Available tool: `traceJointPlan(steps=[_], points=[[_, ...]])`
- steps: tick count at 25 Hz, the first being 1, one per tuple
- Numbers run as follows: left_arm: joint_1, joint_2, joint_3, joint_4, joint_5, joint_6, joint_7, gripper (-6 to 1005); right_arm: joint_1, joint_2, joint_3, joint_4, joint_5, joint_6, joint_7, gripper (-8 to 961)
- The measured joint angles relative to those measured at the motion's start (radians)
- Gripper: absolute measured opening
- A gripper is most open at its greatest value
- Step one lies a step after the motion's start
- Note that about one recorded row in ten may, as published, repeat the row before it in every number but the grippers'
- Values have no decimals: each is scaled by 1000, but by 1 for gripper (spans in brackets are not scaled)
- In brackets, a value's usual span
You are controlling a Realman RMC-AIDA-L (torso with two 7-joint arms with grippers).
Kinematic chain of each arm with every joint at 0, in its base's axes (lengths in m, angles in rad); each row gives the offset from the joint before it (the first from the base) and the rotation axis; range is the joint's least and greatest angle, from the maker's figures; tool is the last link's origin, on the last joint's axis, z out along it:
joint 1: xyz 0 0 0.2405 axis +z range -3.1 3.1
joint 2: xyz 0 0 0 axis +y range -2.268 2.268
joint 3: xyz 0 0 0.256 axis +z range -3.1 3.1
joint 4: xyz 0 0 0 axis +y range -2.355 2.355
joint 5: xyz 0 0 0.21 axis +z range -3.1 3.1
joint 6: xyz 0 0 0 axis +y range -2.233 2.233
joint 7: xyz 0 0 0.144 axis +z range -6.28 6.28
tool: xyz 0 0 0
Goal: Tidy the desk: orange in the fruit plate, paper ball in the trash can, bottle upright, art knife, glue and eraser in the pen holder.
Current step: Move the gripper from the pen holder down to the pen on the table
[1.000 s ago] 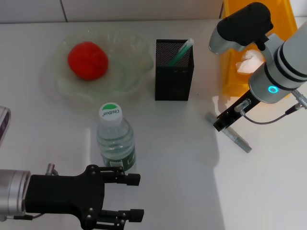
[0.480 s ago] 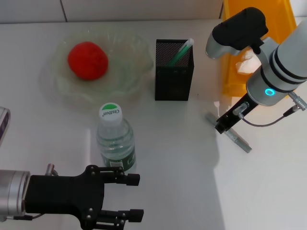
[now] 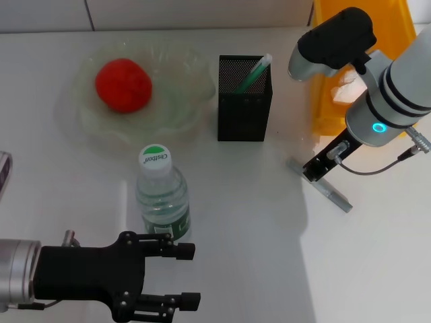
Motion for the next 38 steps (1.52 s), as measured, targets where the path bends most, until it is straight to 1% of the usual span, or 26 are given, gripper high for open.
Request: traceJointPlan(steps=[3,7,10,12,14,17,18,21,24,26,28,30,31,33,34,35,38], points=[[3,0,-3,0,0,4,0,740,-50,-2,7,-101,7,-13,-7,111],[3,1,-4,0,-4,13,-4,740,-159,-6,28,-302,55,-45,-31,89],[3,1,-4,0,-5,14,-4,740,-238,-5,113,-434,148,-86,-91,73],[1,0,-4,0,-6,15,-4,740,-281,-4,175,-494,233,-103,-135,63],[1,0,-5,1,-7,17,-2,740,-309,-4,224,-519,315,-107,-178,63],[3,-1,-6,1,-8,18,1,740,-347,-4,311,-519,446,-98,-278,63],[3,-2,-6,2,-8,18,2,740,-361,-4,337,-506,505,-84,-326,64],[2,-3,-6,1,-9,19,4,740,-388,-5,369,-440,653,-21,-460,64],[0,-4,-6,1,-9,19,5,740,-396,-5,380,-331,793,56,-620,64],[-2,-5,-5,0,-9,18,5,740,-386,-5,382,-227,912,98,-748,64],[-2,-5,-2,0,-9,16,5,740,-360,-6,386,-117,1018,118,-858,64],[0,-5,-2,-1,-9,17,4,740,-328,-12,395,-51,1049,110,-893,63],[2,-5,-1,-1,-9,19,2,740,-314,-17,399,-35,1047,102,-893,63],[3,-5,-1,-1,-9,19,-1,740,-291,-31,403,-40,977,74,-854,63],[3,-5,0,-2,-9,19,-2,740,-270,-44,403,-76,869,41,-775,63],[4,-5,-1,-2,-9,19,-4,740,-270,-44,403,-76,869,41,-775,63],[5,-4,-2,-2,-9,20,-4,740,-234,-54,402,-156,677,-23,-591,88]])
